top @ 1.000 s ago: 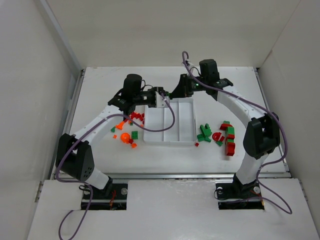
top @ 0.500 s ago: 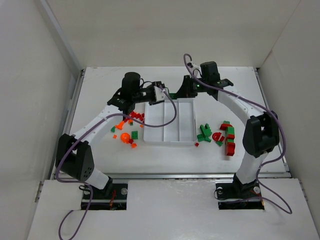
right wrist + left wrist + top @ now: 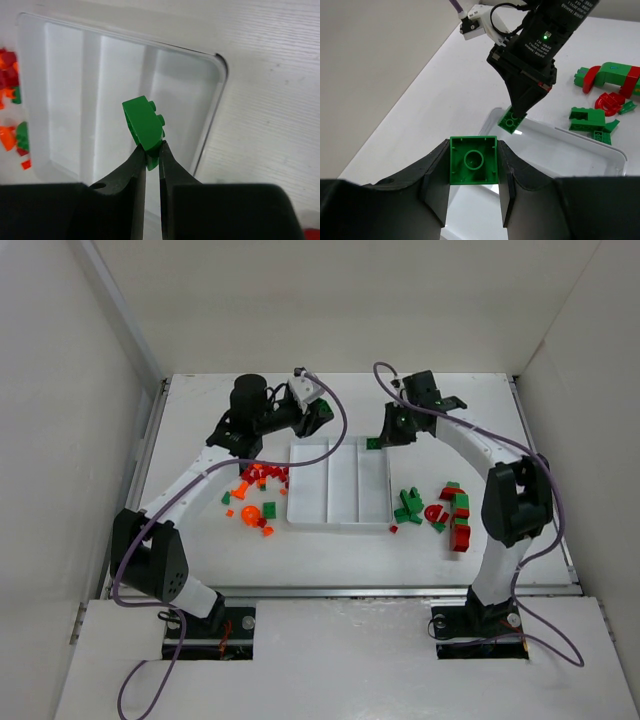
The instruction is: Sort the legos into containers by color
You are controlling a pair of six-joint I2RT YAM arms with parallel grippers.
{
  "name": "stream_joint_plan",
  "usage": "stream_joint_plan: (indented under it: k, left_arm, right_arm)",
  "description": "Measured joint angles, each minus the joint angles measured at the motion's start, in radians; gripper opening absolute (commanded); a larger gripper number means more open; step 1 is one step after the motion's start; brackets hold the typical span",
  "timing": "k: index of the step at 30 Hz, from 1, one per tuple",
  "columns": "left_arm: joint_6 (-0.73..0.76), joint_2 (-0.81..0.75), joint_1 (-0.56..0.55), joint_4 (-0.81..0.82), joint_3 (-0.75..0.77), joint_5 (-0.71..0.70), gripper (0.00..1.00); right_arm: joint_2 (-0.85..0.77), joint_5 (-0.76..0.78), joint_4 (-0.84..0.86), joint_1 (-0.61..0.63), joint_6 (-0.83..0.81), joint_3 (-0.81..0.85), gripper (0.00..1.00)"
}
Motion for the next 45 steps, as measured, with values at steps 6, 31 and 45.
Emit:
stream_joint_plan:
  k: [6,31,45]
  left_arm:
    - [-0.010,0.001,0.000,0.000,-0.012,-0.033,0.04]
    - [0.204,0.397,-0.270,0.068,0.034,-0.031,0.21]
    - [0.362,0.443,-0.319,0.013,0.043,-0.065,0.99]
  right_arm:
    - [0.089,0.070,-0.079,0.002,-0.052,0.024,0.48]
    - [-0.167,0.048,-0.011,-0.187,-0.051,-0.060,0.76]
    - [-0.168,0.090,-0.018,-0.176,-0.096,-0.113,0.77]
